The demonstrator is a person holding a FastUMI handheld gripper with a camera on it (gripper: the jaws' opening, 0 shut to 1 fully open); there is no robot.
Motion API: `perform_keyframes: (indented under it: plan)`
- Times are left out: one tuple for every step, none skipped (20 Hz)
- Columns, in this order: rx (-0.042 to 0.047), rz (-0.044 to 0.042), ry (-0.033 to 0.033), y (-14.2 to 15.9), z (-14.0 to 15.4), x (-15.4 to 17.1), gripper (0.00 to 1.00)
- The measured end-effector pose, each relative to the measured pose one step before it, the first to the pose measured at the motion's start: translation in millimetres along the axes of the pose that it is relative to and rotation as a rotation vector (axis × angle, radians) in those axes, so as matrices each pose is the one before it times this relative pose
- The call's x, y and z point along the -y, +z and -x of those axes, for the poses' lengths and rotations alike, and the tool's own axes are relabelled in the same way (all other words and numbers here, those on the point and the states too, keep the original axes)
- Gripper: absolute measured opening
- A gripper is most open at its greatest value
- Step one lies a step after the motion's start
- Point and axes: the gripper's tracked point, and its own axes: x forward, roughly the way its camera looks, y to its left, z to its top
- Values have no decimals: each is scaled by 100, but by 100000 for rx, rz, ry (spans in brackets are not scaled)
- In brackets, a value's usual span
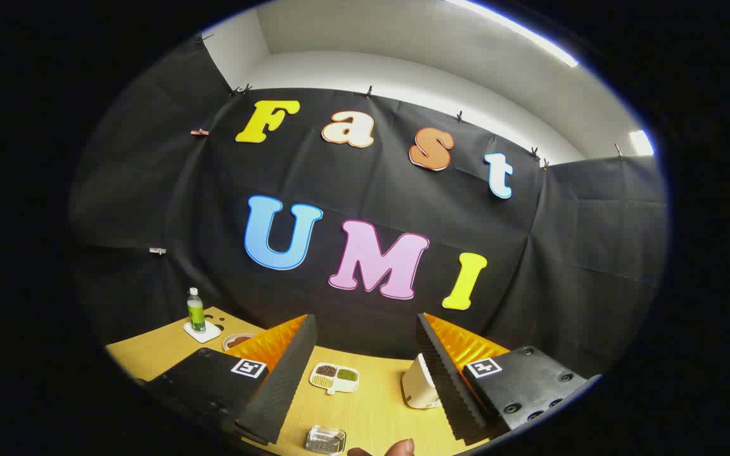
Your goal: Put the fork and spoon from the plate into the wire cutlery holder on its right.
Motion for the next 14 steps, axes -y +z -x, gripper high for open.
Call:
perform_keyframes:
  plan:
    - [-271,-762,1640,-59,-402,-610,98]
    - [-137,-1268,1450,-14,-372,-562,98]
    - [-129,-1075,1306,123,-329,-462,98]
    - [-48,-432,795,-34,-249,-295,98]
    - [103,-25,988,18,-199,-412,98]
    - [-266,53,876,-50,-162,-261,98]
    - [-455,148,825,-220,-84,-267,98]
    - [-634,-38,457,-188,28,-70,98]
    - [-519,-159,410,-137,29,-131,98]
    - [-184,-249,-166,-76,125,37,98]
    - [-594,-77,-168,-218,147,53,98]
    - [-418,13,-437,-126,82,114,98]
    - [-771,-230,-464,-170,135,159,98]
    - [-688,-743,-151,-88,240,48,98]
